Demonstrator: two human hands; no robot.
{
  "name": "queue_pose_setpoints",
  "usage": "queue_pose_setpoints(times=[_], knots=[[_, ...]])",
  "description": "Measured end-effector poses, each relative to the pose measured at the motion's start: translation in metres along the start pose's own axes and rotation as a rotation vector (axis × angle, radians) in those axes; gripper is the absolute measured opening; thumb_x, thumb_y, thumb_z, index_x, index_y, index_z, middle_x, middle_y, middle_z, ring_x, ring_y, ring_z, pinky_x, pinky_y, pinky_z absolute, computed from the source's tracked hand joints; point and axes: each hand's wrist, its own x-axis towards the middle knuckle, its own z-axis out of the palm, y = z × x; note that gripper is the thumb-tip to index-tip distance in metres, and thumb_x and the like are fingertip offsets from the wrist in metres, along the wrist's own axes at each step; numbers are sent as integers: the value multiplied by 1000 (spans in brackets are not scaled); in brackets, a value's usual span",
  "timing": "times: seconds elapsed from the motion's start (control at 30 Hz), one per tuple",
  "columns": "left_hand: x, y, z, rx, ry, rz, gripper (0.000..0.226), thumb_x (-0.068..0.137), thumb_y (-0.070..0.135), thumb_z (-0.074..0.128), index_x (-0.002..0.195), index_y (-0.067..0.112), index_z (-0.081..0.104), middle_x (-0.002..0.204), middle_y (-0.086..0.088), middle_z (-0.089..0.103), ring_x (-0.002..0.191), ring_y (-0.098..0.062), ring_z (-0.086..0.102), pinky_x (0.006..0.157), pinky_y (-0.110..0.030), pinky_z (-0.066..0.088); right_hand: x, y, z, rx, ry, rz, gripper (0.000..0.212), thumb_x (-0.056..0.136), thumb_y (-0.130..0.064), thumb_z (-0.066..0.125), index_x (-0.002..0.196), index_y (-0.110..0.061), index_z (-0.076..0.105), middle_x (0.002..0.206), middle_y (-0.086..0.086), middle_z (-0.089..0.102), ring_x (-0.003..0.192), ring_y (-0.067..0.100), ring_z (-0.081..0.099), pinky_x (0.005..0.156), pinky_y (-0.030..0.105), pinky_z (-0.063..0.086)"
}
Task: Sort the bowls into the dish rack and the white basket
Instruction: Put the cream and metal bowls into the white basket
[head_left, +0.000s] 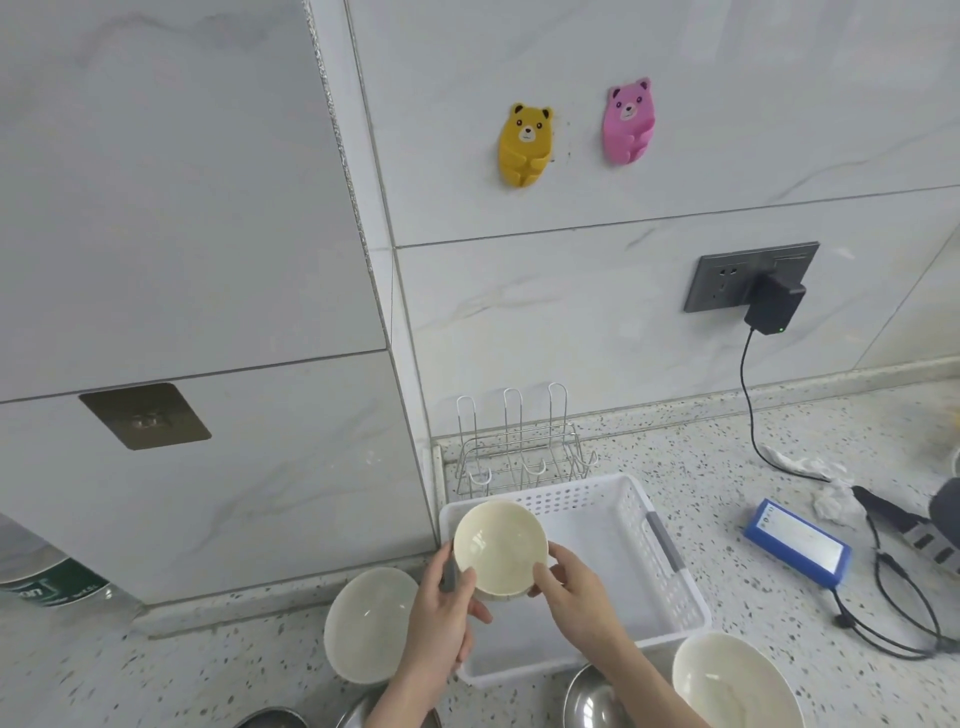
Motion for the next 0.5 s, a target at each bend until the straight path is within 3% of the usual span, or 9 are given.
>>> queue_pose_setpoints(times=[0.17,0.33,0.5], knots=[[6,-5,0,-19,10,-3,36,102,24,52,123,53,45,61,-13,68,29,-15,30,31,-18,23,3,3,3,-60,2,-31,19,94,-38,50,105,-53,52,74,-11,71,76,1,63,69,22,49],[9,-6,0,8,-7,-4,43,102,17,51,131,46,41,54,-11,64,28,-15,28,31,-18,24,5,7,4,-108,10,-42,24,97,-37,45,102,-59,51,72,-10,65,72,0,59,72,26,48],[11,-6,0,16,-31,-9,57,102,12,47,143,49,32,55,-12,65,29,-14,27,31,-18,23,5,6,6,-192,-10,-71,32,96,-38,44,123,-55,48,77,-9,61,66,1,54,64,21,44]])
